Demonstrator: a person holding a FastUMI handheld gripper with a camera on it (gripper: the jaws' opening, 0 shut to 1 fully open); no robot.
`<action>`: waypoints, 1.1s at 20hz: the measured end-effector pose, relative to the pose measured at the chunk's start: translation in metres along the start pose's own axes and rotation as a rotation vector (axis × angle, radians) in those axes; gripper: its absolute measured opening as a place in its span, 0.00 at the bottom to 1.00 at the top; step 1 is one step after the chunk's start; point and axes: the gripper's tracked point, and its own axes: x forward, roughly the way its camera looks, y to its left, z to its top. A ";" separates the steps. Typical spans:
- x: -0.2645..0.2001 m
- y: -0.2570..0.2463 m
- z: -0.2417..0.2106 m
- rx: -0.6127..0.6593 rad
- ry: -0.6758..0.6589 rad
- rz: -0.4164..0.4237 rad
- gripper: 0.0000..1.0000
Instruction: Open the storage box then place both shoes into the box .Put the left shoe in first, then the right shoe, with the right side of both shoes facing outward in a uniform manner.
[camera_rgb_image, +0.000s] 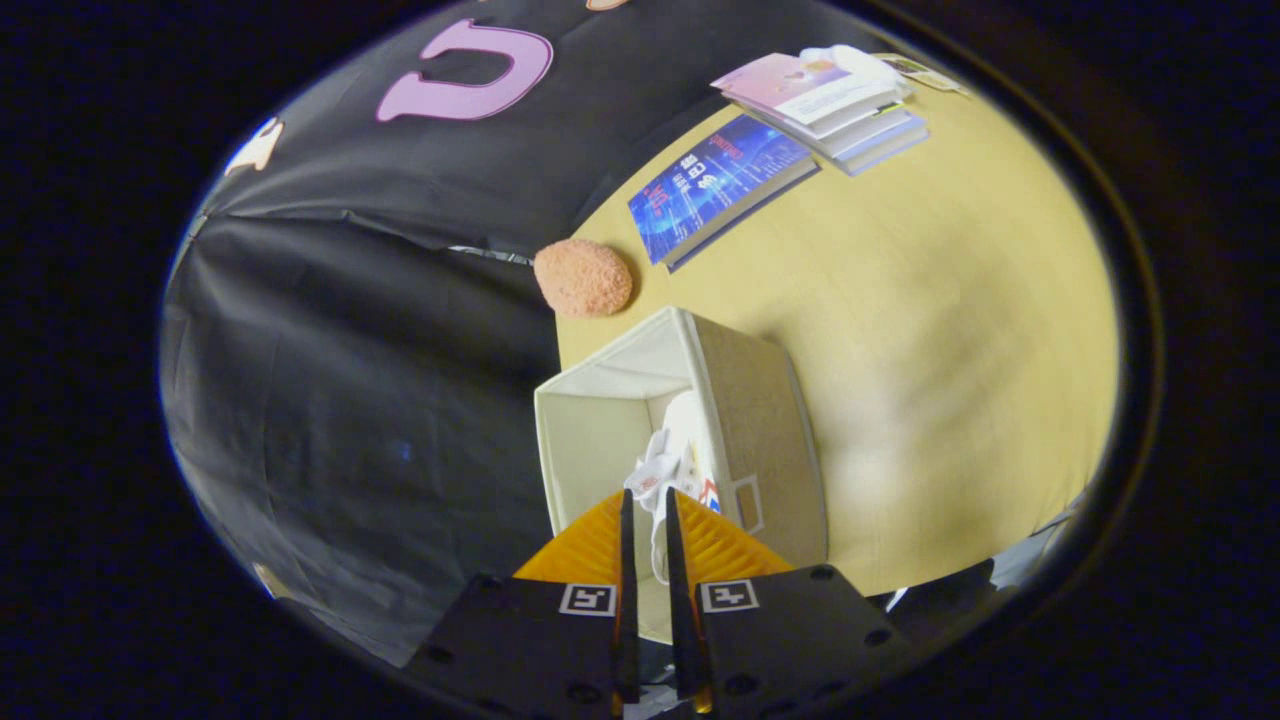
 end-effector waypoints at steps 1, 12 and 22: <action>-0.004 -0.003 0.007 -0.009 -0.020 -0.008 0.16; -0.141 0.005 0.138 -0.282 -0.525 -0.113 0.16; -0.318 0.079 0.218 -0.631 -1.033 -0.217 0.16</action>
